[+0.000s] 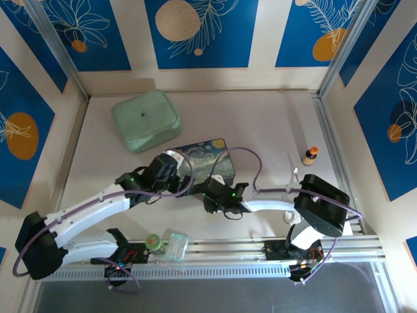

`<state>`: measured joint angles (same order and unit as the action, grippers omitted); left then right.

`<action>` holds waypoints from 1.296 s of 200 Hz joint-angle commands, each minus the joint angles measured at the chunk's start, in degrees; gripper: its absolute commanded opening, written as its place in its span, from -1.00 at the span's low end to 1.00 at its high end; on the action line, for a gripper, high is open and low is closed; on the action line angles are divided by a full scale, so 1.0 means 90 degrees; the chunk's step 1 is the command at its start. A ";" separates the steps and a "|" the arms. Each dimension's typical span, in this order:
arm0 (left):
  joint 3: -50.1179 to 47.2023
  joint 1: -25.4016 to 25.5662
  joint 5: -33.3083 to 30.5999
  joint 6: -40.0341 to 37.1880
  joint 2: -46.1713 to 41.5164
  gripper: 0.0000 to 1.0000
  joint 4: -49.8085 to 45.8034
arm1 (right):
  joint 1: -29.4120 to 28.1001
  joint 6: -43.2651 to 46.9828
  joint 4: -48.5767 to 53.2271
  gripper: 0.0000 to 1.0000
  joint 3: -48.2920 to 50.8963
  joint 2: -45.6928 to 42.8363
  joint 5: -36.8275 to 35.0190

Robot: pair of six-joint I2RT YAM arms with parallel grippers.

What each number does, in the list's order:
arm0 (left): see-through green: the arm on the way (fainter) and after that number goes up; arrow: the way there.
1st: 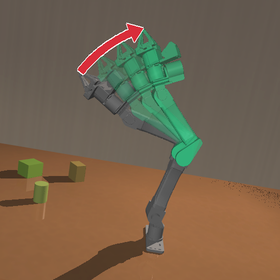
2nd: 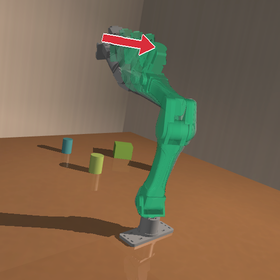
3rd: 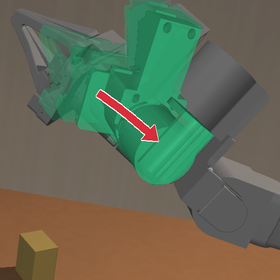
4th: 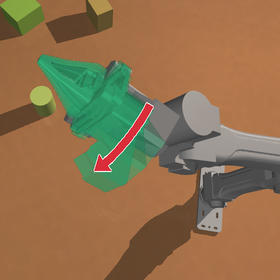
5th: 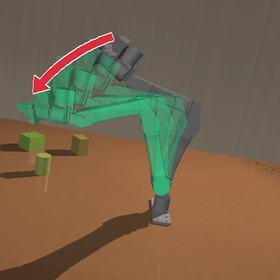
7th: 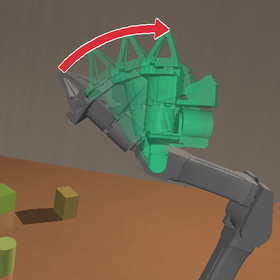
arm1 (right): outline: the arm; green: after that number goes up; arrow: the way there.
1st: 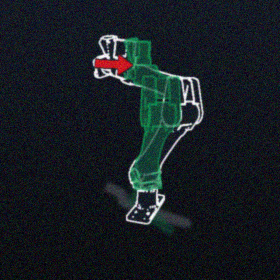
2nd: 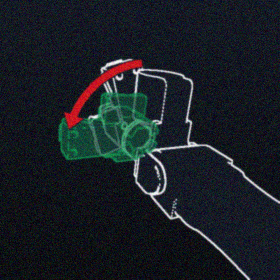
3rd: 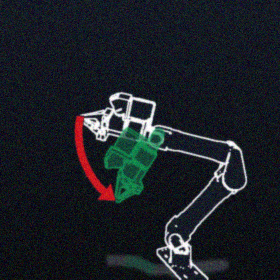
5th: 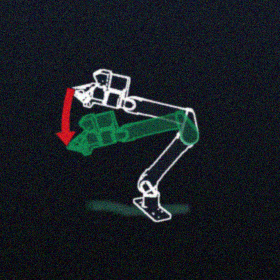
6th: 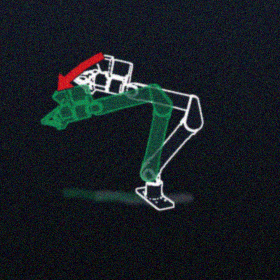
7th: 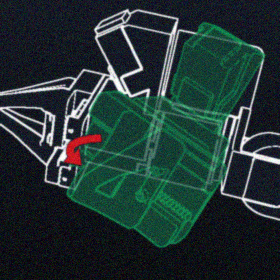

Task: Unlock the padlock with the key

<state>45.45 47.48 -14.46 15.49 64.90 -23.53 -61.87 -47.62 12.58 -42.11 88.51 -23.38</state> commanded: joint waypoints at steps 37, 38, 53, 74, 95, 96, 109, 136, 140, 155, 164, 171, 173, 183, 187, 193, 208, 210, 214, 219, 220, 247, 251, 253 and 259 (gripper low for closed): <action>0.0191 0.0190 -0.0118 -0.1882 0.0539 0.86 0.0120 | 0.0731 -0.0196 -0.0193 -0.36 0.0898 -0.0733 0.0355; 0.0187 0.0196 -0.0120 -0.1899 0.0541 0.86 0.0142 | 0.0741 -0.0197 -0.0204 -0.36 0.0904 -0.0738 0.0358; 0.0154 0.0291 -0.0027 -0.2025 0.0577 0.87 0.0398 | 0.0797 -0.0194 -0.0291 -0.37 0.0903 -0.0752 0.0345; 0.0373 0.0532 -0.0094 -0.2053 0.0832 0.87 0.0406 | 0.0756 -0.0237 -0.0356 -0.37 0.0853 -0.0696 0.0170; 0.0661 0.0706 0.0034 -0.2224 0.1191 0.87 0.0322 | 0.0751 -0.0420 -0.0469 -0.37 0.0915 -0.0713 0.0071; 0.0671 0.0713 0.0044 -0.2236 0.1208 0.86 0.0316 | 0.0756 -0.0426 -0.0474 -0.37 0.0922 -0.0718 0.0069; 0.0802 0.0771 0.0057 -0.2346 0.1471 0.86 0.0238 | 0.0809 -0.0602 -0.0694 -0.37 0.1068 -0.0778 0.0175; 0.0829 0.0844 0.0007 -0.2506 0.1906 0.81 0.0169 | 0.0926 -0.0974 -0.1267 -0.37 0.1393 -0.0952 0.0433; 0.0834 0.0872 -0.0053 -0.2523 0.1965 0.81 0.0157 | 0.0928 -0.1016 -0.1309 -0.36 0.1420 -0.0971 0.0434; 0.0884 0.0998 -0.0324 -0.2575 0.2199 0.79 0.0047 | 0.0966 -0.1114 -0.1398 -0.37 0.1446 -0.0920 0.0450; 0.0880 0.1063 -0.0384 -0.2571 0.2310 0.78 0.0044 | 0.0990 -0.1144 -0.1469 -0.38 0.1461 -0.0876 0.0467; 0.0843 0.1107 -0.0360 -0.2585 0.2367 0.78 0.0115 | 0.0994 -0.1153 -0.1495 -0.39 0.1446 -0.0827 0.0477; 0.0832 0.1117 -0.0355 -0.2579 0.2380 0.78 0.0136 | 0.0990 -0.1162 -0.1495 -0.38 0.1436 -0.0810 0.0478; 0.0795 0.1157 -0.0386 -0.2548 0.2489 0.75 0.0206 | 0.0986 -0.1206 -0.1526 -0.38 0.1398 -0.0742 0.0484; 0.0790 0.1159 -0.0420 -0.2521 0.2551 0.72 0.0202 | 0.0985 -0.1234 -0.1569 -0.38 0.1402 -0.0718 0.0483; 0.0796 0.1164 -0.0483 -0.2489 0.2629 0.69 0.0175 | 0.0986 -0.1286 -0.1625 -0.39 0.1417 -0.0690 0.0477; 0.0816 0.1181 -0.0596 -0.2477 0.2832 0.60 0.0054 | 0.1038 -0.1480 -0.1889 -0.38 0.1515 -0.0655 0.0496; 0.0818 0.1187 -0.0604 -0.2476 0.2868 0.57 0.0036 | 0.1042 -0.1510 -0.1940 -0.39 0.1534 -0.0655 0.0497; 0.0833 0.1197 -0.0629 -0.2503 0.2940 0.52 -0.0013 | 0.1063 -0.1562 -0.2027 -0.40 0.1582 -0.0661 0.0500; 0.0846 0.1225 -0.0656 -0.2545 0.3021 0.42 -0.0048 | 0.1063 -0.1618 -0.2126 -0.43 0.1628 -0.0690 0.0456; 0.0852 0.1231 -0.0657 -0.2553 0.3041 0.41 -0.0065 | 0.1063 -0.1626 -0.2143 -0.43 0.1645 -0.0702 0.0448; 0.0954 0.1390 -0.1125 -0.2680 0.3443 0.30 -0.0317 | 0.1145 -0.1734 -0.2414 -0.44 0.1859 -0.0940 0.0211; 0.0963 0.1411 -0.1164 -0.2692 0.3478 0.28 -0.0330 | 0.1191 -0.1736 -0.2413 -0.44 0.1854 -0.0972 0.0216; 0.0965 0.1420 -0.1181 -0.2696 0.3498 0.28 -0.0334 | 0.1217 -0.1739 -0.2413 -0.44 0.1856 -0.0986 0.0217; 0.0965 0.1435 -0.1197 -0.2707 0.3520 0.28 -0.0328 | 0.1309 -0.1773 -0.2452 -0.44 0.1879 -0.1030 0.0252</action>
<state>56.10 59.59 -25.80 -7.84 90.74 -21.98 -52.42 -61.25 -5.37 -26.70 79.11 -19.33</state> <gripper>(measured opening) 0.649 0.296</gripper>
